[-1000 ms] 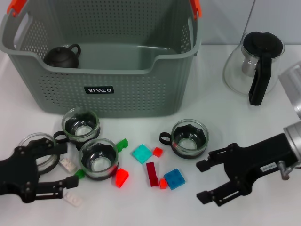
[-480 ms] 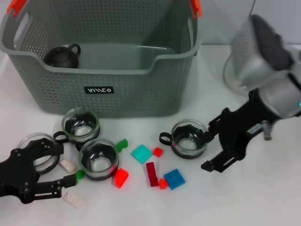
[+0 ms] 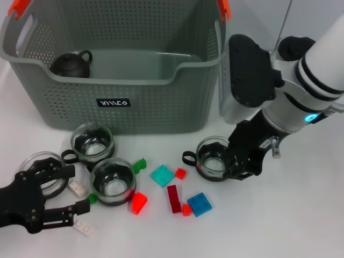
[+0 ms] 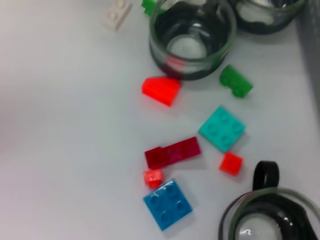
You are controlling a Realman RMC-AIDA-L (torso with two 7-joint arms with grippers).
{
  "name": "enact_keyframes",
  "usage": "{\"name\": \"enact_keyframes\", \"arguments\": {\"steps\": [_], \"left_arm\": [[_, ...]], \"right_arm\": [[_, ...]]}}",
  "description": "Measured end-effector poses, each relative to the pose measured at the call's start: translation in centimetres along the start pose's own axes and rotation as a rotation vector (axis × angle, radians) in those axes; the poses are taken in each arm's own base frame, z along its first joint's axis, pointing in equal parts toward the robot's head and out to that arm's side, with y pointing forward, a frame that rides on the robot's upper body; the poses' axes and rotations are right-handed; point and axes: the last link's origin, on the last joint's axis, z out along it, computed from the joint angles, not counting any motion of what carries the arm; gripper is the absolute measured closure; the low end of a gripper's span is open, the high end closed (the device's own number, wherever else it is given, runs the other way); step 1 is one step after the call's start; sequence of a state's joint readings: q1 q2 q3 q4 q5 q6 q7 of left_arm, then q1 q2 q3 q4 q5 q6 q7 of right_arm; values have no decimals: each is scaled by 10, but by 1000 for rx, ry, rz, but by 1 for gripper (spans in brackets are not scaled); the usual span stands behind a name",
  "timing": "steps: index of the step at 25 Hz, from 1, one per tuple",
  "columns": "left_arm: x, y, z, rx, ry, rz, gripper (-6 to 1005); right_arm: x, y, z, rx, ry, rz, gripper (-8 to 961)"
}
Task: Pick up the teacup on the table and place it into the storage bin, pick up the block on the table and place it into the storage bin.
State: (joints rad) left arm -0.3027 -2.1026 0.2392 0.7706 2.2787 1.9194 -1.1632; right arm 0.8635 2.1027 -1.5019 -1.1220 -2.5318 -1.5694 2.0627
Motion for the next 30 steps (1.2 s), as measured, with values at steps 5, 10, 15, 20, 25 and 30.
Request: {"name": "enact_keyframes", "arguments": {"steps": [5,10,15,20,25,30], "left_arm": [[-1,1,1,-1,5,-4,99],[0,1,2,-1,8,-4,99],[0,0,2,0,8,-5,99],[0,0,2,0,8,-4,99],[0,0,2,0,9,-5,99],[0,0,3,0,10,-6,99]], "right_arm": [[-2,0,11,11,19,-7,537],[1,0,29,23,33,-2,569],[5,0,43,24,53,-1,600],[3,1,47,26,42,3,632],[2,3,46,7,27,11,663],[3,3,47,4,29,15,798]]}}
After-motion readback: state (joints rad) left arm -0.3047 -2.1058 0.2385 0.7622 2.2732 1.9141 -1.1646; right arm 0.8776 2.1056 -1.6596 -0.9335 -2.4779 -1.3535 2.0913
